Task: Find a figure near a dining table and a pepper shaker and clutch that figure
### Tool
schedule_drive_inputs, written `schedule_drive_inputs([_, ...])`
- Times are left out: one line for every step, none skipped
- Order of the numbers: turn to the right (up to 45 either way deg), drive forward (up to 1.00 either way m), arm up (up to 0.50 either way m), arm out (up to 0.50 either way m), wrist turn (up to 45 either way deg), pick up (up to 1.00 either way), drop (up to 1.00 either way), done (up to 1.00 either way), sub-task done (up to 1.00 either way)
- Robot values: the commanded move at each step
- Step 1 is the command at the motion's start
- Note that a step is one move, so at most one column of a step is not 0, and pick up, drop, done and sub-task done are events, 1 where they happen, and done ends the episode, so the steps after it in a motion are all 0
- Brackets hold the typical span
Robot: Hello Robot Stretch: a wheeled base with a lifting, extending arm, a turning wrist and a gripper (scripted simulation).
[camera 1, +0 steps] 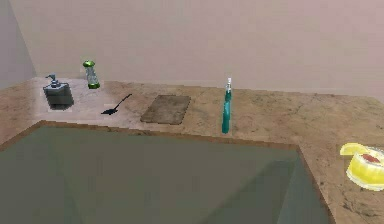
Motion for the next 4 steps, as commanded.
schedule_drive_inputs([0.0,0.0,-0.16,0.0,0.0,0.0,0.0,0.0,0.0])
schedule_drive_inputs([0.0,0.0,0.0,0.0,0.0,1.0,0.0,0.0,0.0])
schedule_drive_inputs([0.0,0.0,0.1,0.0,0.0,0.0,0.0,0.0,0.0])
schedule_drive_inputs([0.0,0.0,0.0,0.0,0.0,0.0,0.0,1.0,0.0])
